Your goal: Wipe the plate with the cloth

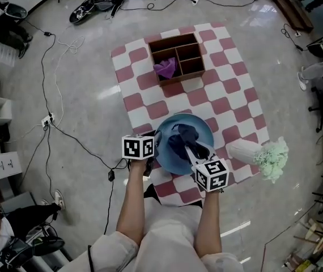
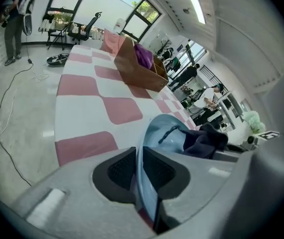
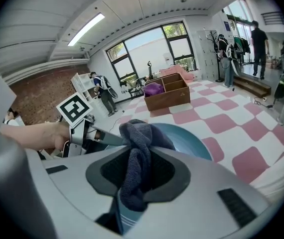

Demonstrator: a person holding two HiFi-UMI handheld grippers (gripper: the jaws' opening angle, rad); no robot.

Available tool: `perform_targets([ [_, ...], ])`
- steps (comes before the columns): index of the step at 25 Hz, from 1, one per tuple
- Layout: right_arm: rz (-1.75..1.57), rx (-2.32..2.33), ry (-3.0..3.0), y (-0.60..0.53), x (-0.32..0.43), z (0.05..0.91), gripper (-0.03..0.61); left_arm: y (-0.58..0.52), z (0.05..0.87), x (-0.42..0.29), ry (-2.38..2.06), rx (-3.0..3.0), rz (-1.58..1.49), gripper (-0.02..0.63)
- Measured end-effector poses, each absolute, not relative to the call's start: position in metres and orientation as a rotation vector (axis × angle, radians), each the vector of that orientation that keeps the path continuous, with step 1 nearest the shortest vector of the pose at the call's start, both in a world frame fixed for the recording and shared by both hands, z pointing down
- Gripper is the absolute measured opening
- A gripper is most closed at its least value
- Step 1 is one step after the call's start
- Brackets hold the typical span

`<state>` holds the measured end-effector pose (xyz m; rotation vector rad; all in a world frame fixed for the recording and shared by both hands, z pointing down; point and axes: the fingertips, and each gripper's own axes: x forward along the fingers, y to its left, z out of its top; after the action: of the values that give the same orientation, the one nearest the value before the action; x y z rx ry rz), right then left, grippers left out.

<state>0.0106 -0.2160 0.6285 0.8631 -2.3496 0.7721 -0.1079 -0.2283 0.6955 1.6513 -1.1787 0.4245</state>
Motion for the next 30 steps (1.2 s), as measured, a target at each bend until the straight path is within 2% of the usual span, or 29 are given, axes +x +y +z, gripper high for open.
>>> perform_targets([
  [2,0.769,0.88,-2.354,-0.218,0.011,0.626,0.095,-0.229,0.698,-0.108,-1.178,1.655,0.443,0.034],
  [8,0.718,0.926,-2.366,-0.219,0.008,0.615,0.095,-0.226,0.686,-0.102,-1.172,1.726,0.446,0.025],
  [21,0.461,0.992,-2.458,-0.234,-0.035,0.548,0.094,-0.24,0.587,-0.099,-1.279,2.006,0.295,0.025],
  [30,0.33,1.119,-2.369,-0.234,-0.027,0.544,0.094,-0.227,0.562,-0.057,-1.202,2.229,0.454,0.026],
])
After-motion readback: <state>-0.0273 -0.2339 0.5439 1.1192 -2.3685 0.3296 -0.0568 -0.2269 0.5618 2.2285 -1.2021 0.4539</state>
